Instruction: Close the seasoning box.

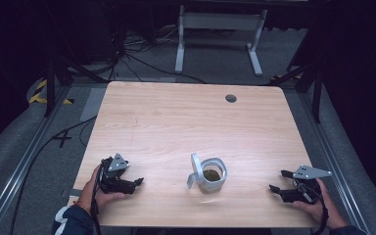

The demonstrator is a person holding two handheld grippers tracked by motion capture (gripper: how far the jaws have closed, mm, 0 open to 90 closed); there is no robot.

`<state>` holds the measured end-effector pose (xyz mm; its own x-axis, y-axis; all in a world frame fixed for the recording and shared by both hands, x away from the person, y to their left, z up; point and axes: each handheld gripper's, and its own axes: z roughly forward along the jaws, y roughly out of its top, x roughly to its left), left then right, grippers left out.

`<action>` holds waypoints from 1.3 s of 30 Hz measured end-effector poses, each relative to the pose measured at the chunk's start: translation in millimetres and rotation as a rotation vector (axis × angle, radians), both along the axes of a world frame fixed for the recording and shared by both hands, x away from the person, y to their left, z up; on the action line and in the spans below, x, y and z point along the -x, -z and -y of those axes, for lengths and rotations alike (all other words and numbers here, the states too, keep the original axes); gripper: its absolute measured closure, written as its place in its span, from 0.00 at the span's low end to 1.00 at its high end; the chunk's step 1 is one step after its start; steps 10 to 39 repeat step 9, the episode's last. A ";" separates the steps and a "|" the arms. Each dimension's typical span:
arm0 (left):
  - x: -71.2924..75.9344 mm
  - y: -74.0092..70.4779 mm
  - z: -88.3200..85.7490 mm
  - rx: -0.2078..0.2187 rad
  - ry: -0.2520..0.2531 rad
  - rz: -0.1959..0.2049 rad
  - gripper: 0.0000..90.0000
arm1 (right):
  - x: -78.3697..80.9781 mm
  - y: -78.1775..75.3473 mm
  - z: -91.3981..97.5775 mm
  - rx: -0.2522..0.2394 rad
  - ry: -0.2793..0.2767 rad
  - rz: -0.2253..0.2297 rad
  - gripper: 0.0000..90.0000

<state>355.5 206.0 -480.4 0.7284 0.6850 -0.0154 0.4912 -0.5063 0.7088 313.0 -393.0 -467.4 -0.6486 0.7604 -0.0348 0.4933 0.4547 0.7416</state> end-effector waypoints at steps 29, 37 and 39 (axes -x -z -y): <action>-1.5 0.9 1.3 0.004 -0.002 0.010 0.14 | -0.1 0.3 -0.5 0.002 0.016 0.000 0.21; -1.5 0.9 1.3 0.004 -0.002 0.010 0.14 | -0.1 0.3 -0.5 0.002 0.016 0.000 0.21; -1.5 0.9 1.3 0.004 -0.002 0.010 0.14 | -0.1 0.3 -0.5 0.002 0.016 0.000 0.21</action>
